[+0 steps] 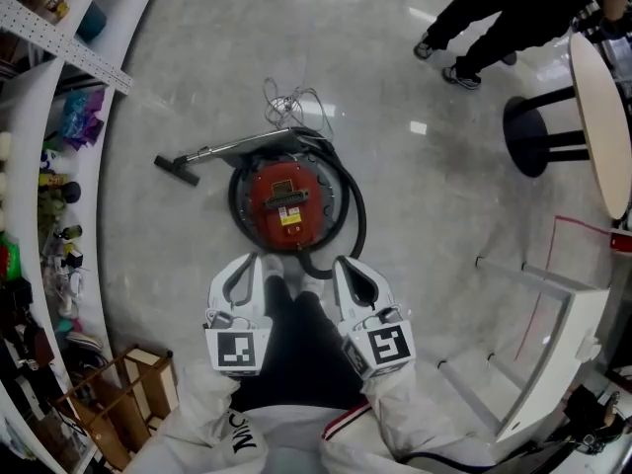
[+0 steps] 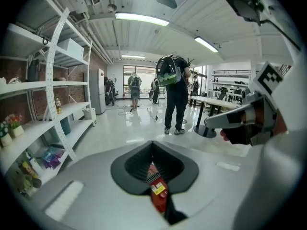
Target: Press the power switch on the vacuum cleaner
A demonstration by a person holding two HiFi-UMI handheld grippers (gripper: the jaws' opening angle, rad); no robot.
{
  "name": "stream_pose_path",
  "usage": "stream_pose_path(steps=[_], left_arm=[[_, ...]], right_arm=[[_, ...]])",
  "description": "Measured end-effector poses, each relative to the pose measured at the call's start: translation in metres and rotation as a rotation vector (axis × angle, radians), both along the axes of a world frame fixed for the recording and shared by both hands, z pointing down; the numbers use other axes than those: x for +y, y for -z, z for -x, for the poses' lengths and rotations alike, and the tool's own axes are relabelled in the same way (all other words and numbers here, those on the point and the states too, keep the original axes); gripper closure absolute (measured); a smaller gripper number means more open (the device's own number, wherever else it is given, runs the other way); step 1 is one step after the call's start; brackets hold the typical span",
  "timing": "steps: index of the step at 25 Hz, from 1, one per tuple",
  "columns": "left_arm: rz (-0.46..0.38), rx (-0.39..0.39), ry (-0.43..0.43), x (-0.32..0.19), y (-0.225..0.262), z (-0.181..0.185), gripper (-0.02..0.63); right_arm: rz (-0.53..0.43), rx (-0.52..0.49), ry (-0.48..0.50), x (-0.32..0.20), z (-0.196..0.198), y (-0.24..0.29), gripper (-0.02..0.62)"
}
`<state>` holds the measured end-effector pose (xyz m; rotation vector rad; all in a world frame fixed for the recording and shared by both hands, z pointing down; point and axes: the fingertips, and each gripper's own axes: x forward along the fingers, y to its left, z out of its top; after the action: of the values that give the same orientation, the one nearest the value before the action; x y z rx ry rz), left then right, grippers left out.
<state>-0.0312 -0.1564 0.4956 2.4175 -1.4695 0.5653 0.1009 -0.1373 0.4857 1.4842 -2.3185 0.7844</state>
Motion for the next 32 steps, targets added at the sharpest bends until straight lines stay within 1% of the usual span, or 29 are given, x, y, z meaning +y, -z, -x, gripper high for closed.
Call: stream_pose_path(steps=[5,9,16,19,23,26,29,32], left_arm=[[0.033,0.008,0.017,-0.006,-0.03,0.007,0.606],[0.052,-0.003,-0.003,-0.007,-0.049,0.011,0.606],[0.088,0.007,-0.004,-0.01,-0.082,0.012,0.606],[0.099,0.004,-0.015,-0.011,-0.093,0.011,0.606],[0.11,0.016,-0.027,-0.011,-0.108,0.006,0.606],[0.141,0.036,-0.016,-0.011,-0.118,0.004,0.606],[0.158,0.041,-0.02,-0.01,-0.128,-0.001,0.606],[0.2,0.042,-0.023,-0.006,-0.142,-0.006,0.606]], right_arm=[[-0.003,0.001,-0.003,-0.013,0.006,-0.025,0.595],[0.009,0.013,0.002,-0.019,0.013,-0.043,0.595],[0.04,0.023,0.02,-0.023,0.023,-0.075,0.595],[0.056,0.03,0.035,-0.022,0.025,-0.09,0.595],[0.068,0.029,0.022,-0.028,0.028,-0.1,0.595],[0.079,0.031,0.021,-0.029,0.027,-0.11,0.597],[0.09,0.031,0.005,-0.028,0.023,-0.122,0.596],[0.103,0.028,0.002,-0.027,0.021,-0.13,0.595]])
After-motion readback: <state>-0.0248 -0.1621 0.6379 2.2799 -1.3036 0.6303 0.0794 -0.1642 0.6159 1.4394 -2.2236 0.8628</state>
